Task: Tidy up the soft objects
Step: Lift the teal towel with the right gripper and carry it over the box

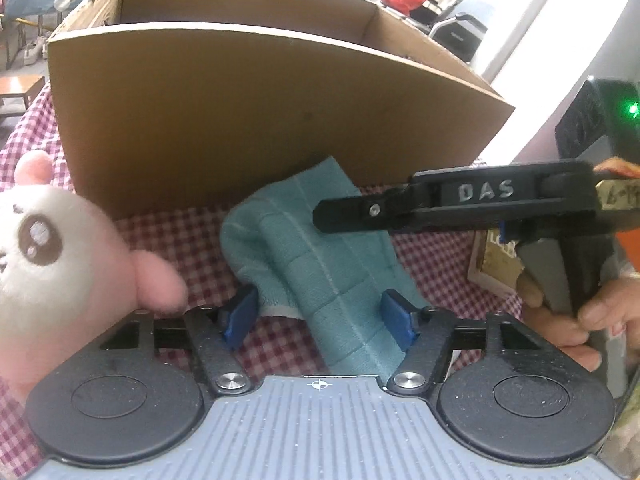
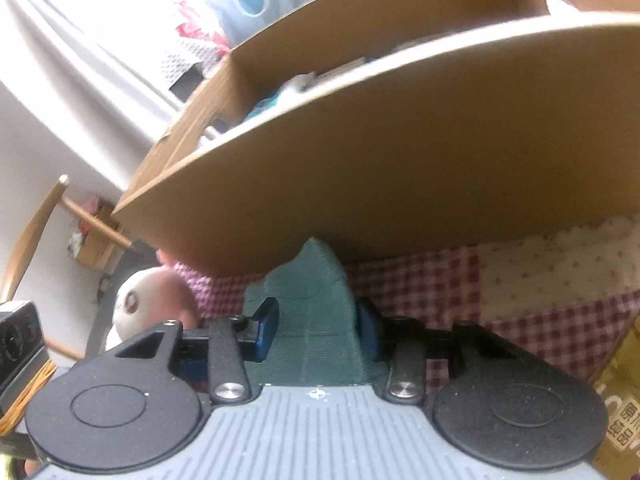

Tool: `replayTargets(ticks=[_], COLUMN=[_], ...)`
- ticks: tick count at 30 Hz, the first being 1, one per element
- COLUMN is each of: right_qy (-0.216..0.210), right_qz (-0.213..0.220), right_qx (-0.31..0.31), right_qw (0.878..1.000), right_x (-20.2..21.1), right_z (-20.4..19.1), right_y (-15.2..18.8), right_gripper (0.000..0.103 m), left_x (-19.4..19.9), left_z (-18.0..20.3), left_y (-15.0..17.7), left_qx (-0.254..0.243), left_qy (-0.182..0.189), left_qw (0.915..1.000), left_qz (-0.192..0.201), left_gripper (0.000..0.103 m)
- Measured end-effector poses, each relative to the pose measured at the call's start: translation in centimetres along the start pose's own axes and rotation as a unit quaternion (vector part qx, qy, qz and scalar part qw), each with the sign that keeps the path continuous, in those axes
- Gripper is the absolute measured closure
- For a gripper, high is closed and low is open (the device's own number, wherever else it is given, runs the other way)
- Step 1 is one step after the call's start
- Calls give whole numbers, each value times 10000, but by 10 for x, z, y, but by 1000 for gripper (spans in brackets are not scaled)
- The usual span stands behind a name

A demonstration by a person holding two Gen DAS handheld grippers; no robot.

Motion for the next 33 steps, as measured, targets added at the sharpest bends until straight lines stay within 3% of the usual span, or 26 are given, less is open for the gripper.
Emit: replayTargets(ticks=[3, 8, 21, 28, 33], right_qy=[-48, -71, -274, -477, -518], right_qz=[48, 149, 982, 1613, 2095], right_qx=[-63, -53, 482, 684, 893], right_qw=[10000, 9998, 9936, 9834, 9723], right_x=[-10, -8, 68, 123, 159], right_z=[-2, -12, -52, -76, -83], right_y=[2, 4, 1, -25, -62], right_gripper=[60, 93, 94, 94, 94], left_x=[-5, -12, 38, 84, 111], left_z=[2, 7, 31, 59, 82], left_y=[-4, -12, -23, -52, -93], left_qx=[41, 81, 172, -278, -726], left_qy=[-28, -12, 634, 793, 890], left_qw=[10000, 9999, 9956, 9896, 9823], left_qz=[49, 82, 667, 1166, 1481], left_gripper=[39, 40, 42, 42, 42])
Point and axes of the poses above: each gripper's, at about its wrist camera, not at the fingertips, and x roughly against the way its jaws point, z to its right, y to its underside, the point moved 10 cm from there along -x, roughly the way its jaws point, and after that the axes turned 13 degrees about y, right-handed, at the moved point
